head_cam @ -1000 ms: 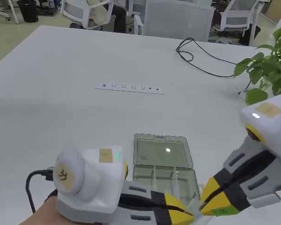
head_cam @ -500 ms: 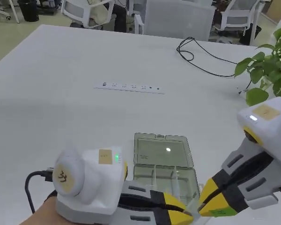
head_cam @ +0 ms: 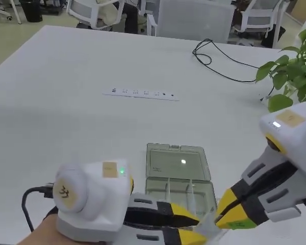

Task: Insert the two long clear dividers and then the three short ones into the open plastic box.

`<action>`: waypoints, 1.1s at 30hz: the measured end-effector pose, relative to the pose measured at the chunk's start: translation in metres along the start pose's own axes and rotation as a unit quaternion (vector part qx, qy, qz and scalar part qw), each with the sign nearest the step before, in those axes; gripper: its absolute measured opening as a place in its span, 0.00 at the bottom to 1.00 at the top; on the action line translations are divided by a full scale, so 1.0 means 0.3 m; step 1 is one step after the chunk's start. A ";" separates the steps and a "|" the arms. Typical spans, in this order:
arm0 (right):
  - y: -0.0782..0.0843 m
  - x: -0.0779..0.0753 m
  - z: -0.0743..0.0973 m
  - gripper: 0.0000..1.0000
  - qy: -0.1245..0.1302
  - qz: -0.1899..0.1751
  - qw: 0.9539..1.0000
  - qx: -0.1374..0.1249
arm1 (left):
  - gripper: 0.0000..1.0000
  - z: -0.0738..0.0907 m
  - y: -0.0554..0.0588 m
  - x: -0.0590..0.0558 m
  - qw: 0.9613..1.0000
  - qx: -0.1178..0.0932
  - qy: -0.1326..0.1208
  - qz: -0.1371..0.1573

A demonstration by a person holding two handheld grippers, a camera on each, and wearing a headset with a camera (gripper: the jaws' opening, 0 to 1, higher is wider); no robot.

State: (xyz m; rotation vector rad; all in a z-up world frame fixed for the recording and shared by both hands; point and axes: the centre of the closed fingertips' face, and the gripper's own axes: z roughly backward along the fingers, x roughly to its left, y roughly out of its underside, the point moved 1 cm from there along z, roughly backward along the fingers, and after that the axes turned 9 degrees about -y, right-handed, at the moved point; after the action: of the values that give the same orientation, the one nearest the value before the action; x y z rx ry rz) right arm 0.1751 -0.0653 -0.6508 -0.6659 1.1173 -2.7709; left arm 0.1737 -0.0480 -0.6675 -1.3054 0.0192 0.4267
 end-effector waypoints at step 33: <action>0.040 -0.213 0.018 0.03 0.083 -0.008 0.996 0.010 | 0.60 0.072 0.136 0.147 0.994 0.056 -0.091 0.001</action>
State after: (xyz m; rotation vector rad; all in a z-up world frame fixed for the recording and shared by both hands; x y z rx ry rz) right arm 0.2340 -0.0628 -0.6787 -0.4513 1.1147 -2.8908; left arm 0.1967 -0.0068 -0.7105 -1.1525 -0.1064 0.5381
